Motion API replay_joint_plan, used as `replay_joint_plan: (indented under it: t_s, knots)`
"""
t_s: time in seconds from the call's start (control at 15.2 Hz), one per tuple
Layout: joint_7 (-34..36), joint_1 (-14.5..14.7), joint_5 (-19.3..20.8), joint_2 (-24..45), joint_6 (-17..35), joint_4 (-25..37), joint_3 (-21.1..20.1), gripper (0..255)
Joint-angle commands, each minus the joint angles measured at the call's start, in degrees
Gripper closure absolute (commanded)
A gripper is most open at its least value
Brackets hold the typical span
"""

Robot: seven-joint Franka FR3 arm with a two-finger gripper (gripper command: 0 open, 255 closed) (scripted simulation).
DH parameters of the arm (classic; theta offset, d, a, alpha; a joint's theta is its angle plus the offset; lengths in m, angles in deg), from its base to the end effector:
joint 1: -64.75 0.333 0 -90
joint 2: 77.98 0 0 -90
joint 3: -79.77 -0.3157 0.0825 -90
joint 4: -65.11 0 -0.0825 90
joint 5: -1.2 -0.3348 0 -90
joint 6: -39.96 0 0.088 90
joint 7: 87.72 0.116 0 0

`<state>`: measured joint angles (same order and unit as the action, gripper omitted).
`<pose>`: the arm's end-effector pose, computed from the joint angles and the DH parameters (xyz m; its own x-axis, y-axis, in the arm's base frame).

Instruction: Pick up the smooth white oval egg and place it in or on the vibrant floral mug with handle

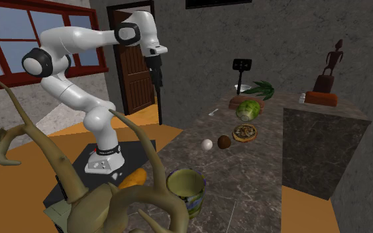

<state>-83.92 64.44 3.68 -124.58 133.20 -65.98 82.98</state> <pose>0.2565 -0.0279 0.6223 0.9820 -0.1132 0.1511 -0.1134 -0.9935 -0.0076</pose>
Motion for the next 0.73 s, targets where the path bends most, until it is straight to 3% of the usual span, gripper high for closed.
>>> replay_joint_plan:
  t_s: [0.0, 0.66]
  knots:
    - [0.0, 0.0, 0.0, 0.0, 0.0, 0.0, 0.0, 0]
    - [-10.73, 1.8, 5.05, 10.04, 22.02, -9.46, 4.5, 0]
